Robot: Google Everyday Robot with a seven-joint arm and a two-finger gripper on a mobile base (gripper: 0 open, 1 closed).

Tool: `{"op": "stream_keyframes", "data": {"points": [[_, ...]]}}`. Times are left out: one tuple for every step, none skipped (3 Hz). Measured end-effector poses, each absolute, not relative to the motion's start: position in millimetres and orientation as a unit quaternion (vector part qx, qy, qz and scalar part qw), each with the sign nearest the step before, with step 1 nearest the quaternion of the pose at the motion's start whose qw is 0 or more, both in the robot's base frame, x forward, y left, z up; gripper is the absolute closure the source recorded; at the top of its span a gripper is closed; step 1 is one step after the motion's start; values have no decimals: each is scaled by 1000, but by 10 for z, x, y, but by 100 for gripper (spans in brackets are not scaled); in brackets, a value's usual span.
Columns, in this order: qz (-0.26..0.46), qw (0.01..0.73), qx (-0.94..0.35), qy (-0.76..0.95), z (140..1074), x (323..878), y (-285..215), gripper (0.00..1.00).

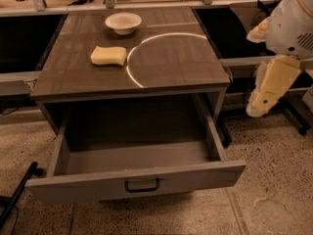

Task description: Place sponge into top drawer

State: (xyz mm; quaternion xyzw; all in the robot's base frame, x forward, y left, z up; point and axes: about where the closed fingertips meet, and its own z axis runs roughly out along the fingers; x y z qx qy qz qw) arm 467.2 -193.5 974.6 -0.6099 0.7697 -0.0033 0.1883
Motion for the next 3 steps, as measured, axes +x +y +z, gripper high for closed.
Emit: {"op": "stream_keyframes", "data": {"points": [[45, 219, -622, 751, 9669, 5102, -1554, 0], [45, 219, -622, 751, 9669, 5103, -1553, 0], [72, 239, -615, 748, 9581, 5340, -1279, 0]]}}
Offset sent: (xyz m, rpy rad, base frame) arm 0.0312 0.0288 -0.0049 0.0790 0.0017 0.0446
